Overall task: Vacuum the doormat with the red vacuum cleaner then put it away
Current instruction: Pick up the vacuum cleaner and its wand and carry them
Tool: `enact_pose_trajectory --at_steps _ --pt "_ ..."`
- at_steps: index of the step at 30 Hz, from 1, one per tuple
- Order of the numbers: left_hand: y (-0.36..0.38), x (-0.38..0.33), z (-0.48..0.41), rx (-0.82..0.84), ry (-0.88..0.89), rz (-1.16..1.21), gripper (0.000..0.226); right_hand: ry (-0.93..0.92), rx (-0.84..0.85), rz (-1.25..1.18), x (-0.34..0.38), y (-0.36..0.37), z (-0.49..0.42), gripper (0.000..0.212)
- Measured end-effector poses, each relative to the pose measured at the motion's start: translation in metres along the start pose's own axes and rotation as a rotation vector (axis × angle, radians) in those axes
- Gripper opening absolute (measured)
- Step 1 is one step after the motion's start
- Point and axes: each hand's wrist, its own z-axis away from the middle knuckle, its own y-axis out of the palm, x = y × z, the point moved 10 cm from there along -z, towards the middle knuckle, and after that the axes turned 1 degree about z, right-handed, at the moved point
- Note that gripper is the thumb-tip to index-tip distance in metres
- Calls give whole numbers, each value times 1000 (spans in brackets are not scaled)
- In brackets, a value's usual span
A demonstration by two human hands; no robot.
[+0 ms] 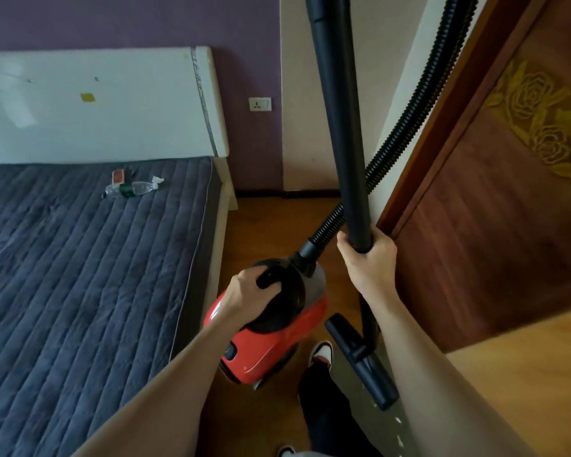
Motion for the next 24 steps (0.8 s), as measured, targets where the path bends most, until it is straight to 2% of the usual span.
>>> enact_pose_trajectory --at_steps 5,10,13,16,24 --pt "1 -6 -93 13 -15 -20 17 -33 10 -16 -26 38 -89 36" --pt "6 -25 -200 37 -39 -50 20 -14 23 -43 -63 75 -194 23" --pt "7 -41 -259 57 -45 -53 24 -21 24 -48 -71 92 -255 33" --pt "2 -62 -314 45 -22 -33 15 -20 11 -63 -77 104 -313 39" --pt "-18 -88 -418 27 12 -75 14 2 11 -84 -101 141 -416 38"
